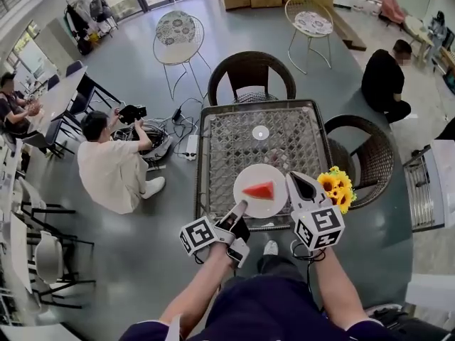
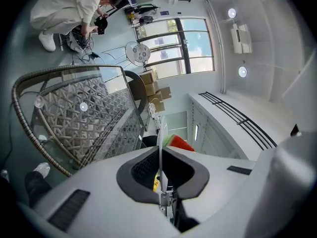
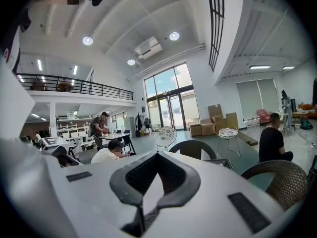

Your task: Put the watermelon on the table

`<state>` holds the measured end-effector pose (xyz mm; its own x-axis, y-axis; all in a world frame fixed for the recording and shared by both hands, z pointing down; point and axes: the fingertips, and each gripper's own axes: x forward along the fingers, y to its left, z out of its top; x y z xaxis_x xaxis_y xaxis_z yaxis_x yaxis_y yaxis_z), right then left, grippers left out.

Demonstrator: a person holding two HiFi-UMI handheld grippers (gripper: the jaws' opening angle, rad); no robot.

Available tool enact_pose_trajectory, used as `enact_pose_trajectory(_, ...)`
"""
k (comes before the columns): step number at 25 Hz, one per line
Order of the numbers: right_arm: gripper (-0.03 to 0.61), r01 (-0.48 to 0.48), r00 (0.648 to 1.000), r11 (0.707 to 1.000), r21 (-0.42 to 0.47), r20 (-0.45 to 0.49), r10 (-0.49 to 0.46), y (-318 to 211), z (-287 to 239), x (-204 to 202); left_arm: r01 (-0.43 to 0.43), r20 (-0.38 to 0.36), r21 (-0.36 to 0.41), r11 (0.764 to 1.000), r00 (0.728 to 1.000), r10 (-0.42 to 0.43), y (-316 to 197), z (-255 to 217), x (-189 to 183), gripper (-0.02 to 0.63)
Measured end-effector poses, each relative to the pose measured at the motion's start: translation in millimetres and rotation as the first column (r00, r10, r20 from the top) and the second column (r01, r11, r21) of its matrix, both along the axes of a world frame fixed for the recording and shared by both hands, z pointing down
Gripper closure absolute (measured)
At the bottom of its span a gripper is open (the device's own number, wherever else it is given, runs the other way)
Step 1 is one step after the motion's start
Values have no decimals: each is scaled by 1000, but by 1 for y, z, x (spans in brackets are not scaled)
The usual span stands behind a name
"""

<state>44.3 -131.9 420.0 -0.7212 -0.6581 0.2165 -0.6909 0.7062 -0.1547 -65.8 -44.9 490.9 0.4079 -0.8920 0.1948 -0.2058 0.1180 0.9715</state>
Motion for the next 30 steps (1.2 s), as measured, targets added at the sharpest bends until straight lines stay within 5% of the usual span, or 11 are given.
enact_pose_trajectory(12, 575, 9, 1000, 1000, -26, -2, -9, -54, 15, 2, 1, 14, -15, 1000, 1000, -1, -55, 12, -3, 600)
enact_pose_trajectory(30, 575, -189, 980, 980, -64, -70, 185, -63, 29, 2, -192, 8, -53, 980, 981, 193, -88, 46, -17, 600)
